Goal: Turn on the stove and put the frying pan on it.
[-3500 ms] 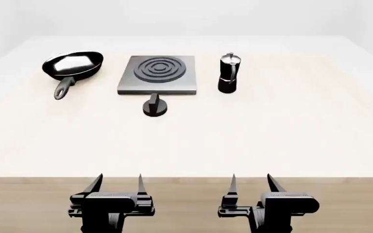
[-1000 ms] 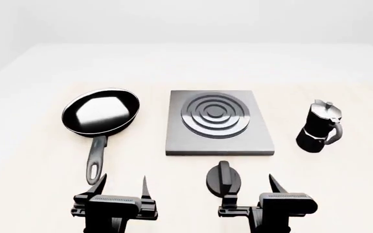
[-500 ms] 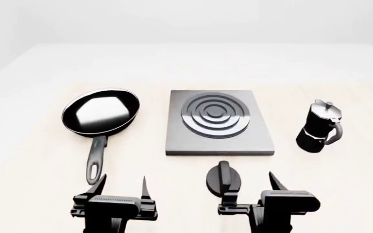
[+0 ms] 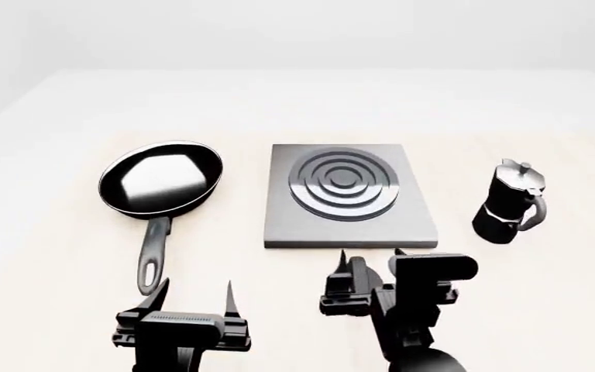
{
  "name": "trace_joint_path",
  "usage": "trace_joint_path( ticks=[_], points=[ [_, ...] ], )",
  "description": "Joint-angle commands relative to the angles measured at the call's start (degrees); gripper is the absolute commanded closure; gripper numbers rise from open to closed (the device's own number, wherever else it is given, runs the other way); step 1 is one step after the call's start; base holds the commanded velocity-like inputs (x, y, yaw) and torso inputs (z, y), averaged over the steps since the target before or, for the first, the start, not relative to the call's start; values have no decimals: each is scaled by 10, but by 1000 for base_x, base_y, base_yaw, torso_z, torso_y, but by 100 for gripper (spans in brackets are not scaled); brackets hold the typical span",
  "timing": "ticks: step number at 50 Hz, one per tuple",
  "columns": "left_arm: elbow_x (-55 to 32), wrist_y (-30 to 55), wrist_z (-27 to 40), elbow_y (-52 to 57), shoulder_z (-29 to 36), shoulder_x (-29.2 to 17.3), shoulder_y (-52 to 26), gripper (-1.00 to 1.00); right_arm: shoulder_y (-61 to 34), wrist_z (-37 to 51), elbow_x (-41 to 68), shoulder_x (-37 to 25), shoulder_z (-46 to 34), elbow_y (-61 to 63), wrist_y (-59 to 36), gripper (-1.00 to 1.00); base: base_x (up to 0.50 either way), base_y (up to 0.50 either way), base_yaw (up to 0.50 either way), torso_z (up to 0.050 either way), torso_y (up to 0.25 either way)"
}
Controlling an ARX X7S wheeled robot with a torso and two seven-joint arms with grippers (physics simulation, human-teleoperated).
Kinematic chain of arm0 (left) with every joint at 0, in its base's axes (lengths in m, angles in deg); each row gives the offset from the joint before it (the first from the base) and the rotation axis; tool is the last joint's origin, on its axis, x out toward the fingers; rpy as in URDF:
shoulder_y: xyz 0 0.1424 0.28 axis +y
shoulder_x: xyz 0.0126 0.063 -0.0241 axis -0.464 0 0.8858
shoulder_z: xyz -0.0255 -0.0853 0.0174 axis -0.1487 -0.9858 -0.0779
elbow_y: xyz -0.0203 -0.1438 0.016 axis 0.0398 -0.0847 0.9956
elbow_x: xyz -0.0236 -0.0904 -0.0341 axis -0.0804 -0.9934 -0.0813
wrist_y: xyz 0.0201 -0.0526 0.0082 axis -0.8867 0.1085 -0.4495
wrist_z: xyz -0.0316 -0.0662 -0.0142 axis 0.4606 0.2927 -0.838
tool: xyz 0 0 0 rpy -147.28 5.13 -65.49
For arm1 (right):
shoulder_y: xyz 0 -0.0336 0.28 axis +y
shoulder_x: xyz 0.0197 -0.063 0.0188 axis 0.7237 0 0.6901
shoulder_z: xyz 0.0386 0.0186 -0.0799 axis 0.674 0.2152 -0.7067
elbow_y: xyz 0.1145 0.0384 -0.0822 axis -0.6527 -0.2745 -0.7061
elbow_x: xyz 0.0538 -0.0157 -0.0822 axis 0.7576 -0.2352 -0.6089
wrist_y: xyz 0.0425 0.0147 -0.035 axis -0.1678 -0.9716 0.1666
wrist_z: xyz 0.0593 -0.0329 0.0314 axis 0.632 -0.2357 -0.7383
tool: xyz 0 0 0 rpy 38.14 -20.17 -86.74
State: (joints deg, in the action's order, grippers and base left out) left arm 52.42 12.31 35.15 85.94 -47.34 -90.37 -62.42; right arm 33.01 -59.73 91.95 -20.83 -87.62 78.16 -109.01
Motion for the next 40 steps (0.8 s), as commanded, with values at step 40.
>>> trace_joint_path(
  ticks=[40],
  points=[
    [-9,-18,11,-27,17,-9,-12,-100,-66,75,106,11,27,-31,-240,-100,0,0,0,0,0]
  ],
)
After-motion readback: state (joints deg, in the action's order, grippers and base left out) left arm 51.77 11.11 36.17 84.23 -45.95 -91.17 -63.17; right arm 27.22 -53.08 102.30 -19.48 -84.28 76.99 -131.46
